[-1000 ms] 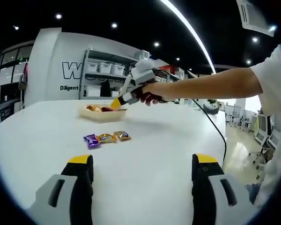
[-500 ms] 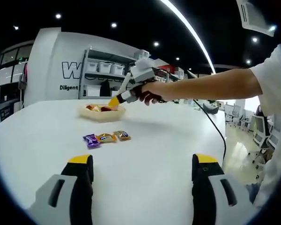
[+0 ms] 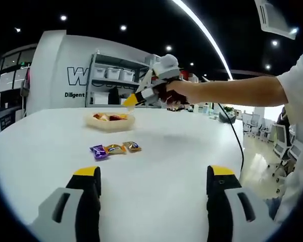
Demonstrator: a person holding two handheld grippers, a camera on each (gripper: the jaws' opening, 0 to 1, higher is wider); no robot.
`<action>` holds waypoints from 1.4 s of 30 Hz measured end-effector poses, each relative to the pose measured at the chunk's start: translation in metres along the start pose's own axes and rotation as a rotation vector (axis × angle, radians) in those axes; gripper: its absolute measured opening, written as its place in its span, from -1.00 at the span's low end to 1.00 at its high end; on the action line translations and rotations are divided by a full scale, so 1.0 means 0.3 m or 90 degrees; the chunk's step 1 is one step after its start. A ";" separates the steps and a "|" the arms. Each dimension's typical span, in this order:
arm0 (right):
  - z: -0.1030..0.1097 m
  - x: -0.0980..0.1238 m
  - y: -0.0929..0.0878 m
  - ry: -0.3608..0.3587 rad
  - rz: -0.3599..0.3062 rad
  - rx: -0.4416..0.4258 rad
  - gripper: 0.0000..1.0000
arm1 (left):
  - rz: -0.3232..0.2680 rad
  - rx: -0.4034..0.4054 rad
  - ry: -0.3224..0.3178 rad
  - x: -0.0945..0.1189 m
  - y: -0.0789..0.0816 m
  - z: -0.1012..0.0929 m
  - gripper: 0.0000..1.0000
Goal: Place the target food into the container with the food tongs after gripping and lifting it, then release it inside without dropping or visibly crushing the food.
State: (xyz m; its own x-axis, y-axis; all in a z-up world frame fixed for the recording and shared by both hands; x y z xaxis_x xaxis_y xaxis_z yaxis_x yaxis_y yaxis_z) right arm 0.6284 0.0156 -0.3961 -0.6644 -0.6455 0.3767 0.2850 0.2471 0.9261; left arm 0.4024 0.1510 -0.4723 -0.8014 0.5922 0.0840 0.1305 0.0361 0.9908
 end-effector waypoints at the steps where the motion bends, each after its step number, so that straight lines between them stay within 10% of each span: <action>1: 0.003 0.001 -0.004 0.003 0.002 0.001 -0.62 | 0.000 -0.001 0.000 0.000 0.000 0.000 0.68; 23: 0.212 0.013 -0.126 0.117 0.054 -0.066 -0.59 | 0.000 0.001 0.002 0.001 -0.003 0.004 0.66; 42: 0.309 0.052 -0.233 0.139 0.093 0.018 -0.58 | -0.003 0.001 -0.002 0.004 -0.002 0.004 0.65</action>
State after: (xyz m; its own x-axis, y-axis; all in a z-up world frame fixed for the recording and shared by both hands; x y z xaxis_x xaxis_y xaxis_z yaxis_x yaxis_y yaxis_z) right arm 0.5340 0.0553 -0.4531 -0.4513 -0.7414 0.4967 0.3454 0.3681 0.8633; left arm 0.4020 0.1524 -0.4730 -0.7999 0.5950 0.0785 0.1278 0.0410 0.9910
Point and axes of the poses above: the point that each gripper's makers call its tool centre point, and the gripper's own axes: x roughly backward along the fingers, z roughly to its left, y roughly out of its top, the point moved 5 cm from there along x, roughly backward along the fingers, and after that the axes turned 5 degrees about -z, right-handed, at the moved point
